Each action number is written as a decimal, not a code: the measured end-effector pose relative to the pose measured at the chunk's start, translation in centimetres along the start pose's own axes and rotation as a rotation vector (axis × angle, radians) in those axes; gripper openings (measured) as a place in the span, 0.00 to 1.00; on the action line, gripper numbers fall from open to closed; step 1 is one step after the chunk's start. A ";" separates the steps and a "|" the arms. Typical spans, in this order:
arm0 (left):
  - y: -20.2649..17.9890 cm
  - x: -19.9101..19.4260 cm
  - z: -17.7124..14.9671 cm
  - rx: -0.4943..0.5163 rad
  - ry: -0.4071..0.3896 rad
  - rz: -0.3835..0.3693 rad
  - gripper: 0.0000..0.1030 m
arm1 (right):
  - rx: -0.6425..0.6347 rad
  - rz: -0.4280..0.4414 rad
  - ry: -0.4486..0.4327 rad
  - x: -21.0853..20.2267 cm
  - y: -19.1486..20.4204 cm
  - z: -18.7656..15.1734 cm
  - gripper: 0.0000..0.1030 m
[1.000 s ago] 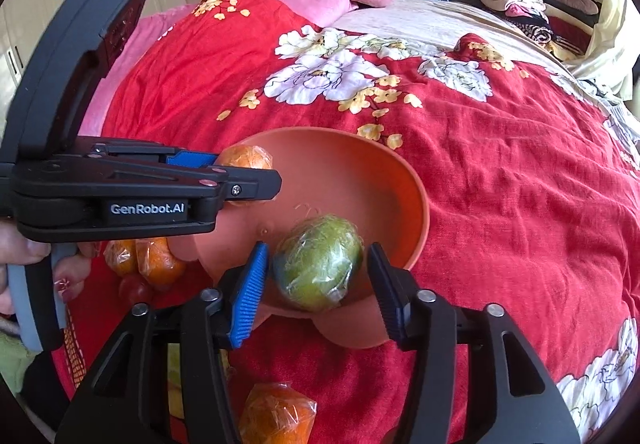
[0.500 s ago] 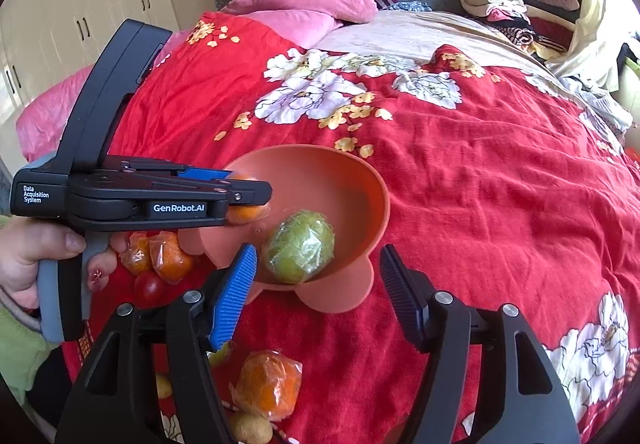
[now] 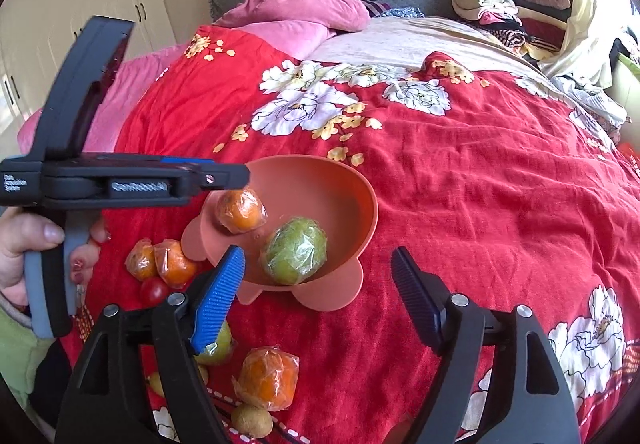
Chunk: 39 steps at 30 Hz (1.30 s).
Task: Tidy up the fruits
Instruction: 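Open the right tool over the bowl while the left tool opens to release the mandarin, then withdraw both open tools from the pink bowl toward the remaining fruits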
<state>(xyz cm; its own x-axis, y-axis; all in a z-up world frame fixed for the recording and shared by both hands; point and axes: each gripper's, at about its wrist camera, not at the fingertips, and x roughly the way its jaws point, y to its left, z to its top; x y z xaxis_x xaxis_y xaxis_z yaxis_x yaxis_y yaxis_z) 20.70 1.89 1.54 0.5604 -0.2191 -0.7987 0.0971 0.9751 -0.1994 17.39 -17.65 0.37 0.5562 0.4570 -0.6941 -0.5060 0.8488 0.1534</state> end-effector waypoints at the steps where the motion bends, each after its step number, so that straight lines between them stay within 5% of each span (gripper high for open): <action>1: 0.0 -0.3 0.0 0.000 -0.006 0.005 0.49 | 0.000 -0.001 -0.003 -0.1 0.0 0.0 0.76; 18: 1.5 -4.5 -1.5 -0.050 -0.097 0.061 0.89 | -0.009 -0.010 -0.033 -1.0 0.6 0.0 0.89; 39: 3.3 -7.9 -3.9 -0.095 -0.140 0.091 0.91 | -0.047 -0.007 -0.063 -2.9 2.9 -0.2 0.94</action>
<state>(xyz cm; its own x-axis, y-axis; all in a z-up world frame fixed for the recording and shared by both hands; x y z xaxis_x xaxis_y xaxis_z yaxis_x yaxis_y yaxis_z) 13.39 6.76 4.98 0.6728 -0.1171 -0.7305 -0.0333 0.9816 -0.1880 14.20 -16.52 2.69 0.5993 0.4683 -0.6493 -0.5316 0.8392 0.1147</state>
